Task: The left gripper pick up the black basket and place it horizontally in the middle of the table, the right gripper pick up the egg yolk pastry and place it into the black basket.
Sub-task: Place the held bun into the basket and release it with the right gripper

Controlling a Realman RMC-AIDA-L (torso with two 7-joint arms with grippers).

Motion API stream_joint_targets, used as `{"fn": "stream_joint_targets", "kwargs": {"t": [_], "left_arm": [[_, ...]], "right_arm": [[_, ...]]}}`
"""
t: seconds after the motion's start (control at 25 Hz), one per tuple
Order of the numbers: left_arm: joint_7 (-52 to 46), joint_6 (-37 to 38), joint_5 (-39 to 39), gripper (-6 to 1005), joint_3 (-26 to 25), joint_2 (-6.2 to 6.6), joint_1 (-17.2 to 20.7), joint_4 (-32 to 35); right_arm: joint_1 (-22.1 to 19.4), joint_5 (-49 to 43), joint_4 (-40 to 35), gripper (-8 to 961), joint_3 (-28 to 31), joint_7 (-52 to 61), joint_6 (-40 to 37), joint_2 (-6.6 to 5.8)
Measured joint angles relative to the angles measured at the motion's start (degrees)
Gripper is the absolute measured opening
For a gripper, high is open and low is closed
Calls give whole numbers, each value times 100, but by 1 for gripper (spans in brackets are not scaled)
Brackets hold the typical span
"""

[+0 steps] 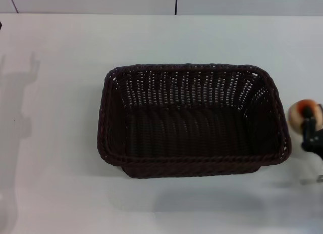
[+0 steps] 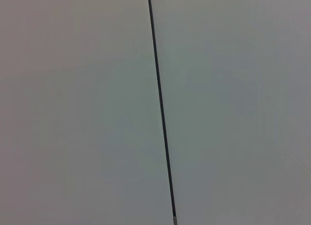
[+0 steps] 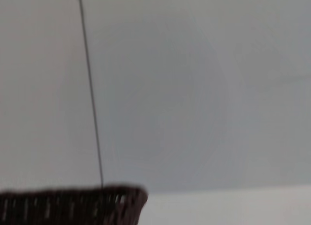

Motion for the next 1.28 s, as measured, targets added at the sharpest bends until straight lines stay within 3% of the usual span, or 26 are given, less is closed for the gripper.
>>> {"fn": "stream_joint_targets", "kwargs": {"t": [0.2, 0.24, 0.44, 0.6, 0.92, 1.12, 1.28], "left_arm": [[-3, -7, 0, 782, 50, -6, 0, 28], [-7, -8, 0, 782, 62, -7, 0, 41], [-13, -8, -1, 782, 72, -14, 1, 71], [-65, -7, 0, 782, 72, -16, 22, 61], [-73, 8, 0, 782, 121, -16, 69, 43], [-74, 16, 0, 782, 139, -16, 95, 49], [-75, 20, -6, 782, 141, -16, 98, 70]], "right_arm": [[-337, -67, 288, 188, -37, -655, -1533, 0], [-437, -217, 477, 180, -55, -1128, -2190, 0], [-373, -828, 622, 135, -52, -1311, -2869, -7], [92, -1099, 768, 107, -50, -1304, -2643, -11], [473, -1177, 867, 72, -138, -1224, -2194, -34], [489, -1191, 846, 139, -145, -1040, -2140, -46], [465, -1192, 841, 301, -129, -966, -2142, -50]]}}
